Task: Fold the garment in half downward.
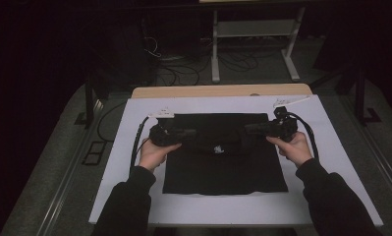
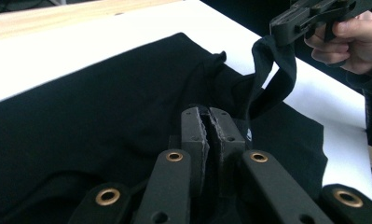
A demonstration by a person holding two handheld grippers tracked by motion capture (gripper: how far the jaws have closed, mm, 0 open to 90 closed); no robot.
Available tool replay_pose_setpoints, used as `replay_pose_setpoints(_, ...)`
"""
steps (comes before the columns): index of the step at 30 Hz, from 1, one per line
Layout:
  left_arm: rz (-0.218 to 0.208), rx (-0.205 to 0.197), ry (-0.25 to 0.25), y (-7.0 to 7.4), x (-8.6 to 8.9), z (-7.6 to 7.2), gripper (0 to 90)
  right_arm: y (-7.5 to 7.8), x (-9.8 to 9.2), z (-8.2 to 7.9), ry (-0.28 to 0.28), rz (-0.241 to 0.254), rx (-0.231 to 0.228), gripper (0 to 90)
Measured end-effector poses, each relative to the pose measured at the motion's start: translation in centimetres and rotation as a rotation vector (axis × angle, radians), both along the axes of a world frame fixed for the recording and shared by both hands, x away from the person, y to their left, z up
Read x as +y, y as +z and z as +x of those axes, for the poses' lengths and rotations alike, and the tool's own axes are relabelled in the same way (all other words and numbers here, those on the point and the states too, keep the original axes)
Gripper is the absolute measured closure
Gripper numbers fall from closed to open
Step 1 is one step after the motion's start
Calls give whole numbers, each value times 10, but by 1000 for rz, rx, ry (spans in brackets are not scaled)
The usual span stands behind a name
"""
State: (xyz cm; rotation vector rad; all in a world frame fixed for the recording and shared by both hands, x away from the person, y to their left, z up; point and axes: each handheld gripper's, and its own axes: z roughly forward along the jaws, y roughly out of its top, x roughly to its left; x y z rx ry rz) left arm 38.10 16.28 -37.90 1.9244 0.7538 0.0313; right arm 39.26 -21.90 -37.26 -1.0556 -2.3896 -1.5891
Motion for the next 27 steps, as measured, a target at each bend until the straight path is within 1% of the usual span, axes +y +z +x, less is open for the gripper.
replay_pose_setpoints(4, 0, 3, -6, -5, 2, -4, 837, -6, 3, -6, 19, -4, 13, 852)
replay_pose_setpoints(6, -20, 8, -8, -8, 3, -7, 837, -9, 4, -8, 23, -9, 16, 852)
replay_pose_setpoints(7, -20, 8, -8, -8, 3, -7, 837, -9, 4, -8, 23, -9, 16, 852)
replay_pose_setpoints(8, -17, 14, -14, -12, 3, -10, 836, -13, 5, -9, 30, -18, 25, 851)
replay_pose_setpoints(10, -11, 22, -21, -15, 2, -12, 835, -16, 5, -10, 32, -24, 30, 852)
replay_pose_setpoints(16, -11, 28, -23, -19, 3, -17, 833, -22, 2, -15, 37, -28, 47, 852)
replay_pose_setpoints(19, -3, 31, -32, -21, 4, -21, 833, -25, 1, -20, 42, -27, 54, 852)
replay_pose_setpoints(23, -2, 31, -41, -21, 6, -27, 831, -29, 1, -26, 49, -19, 69, 852)
replay_pose_setpoints(25, -1, 30, -40, -21, 6, -29, 831, -30, 2, -30, 57, -26, 74, 851)
replay_pose_setpoints(27, 2, 38, -45, -24, 6, -34, 831, -31, 2, -34, 64, -27, 80, 852)
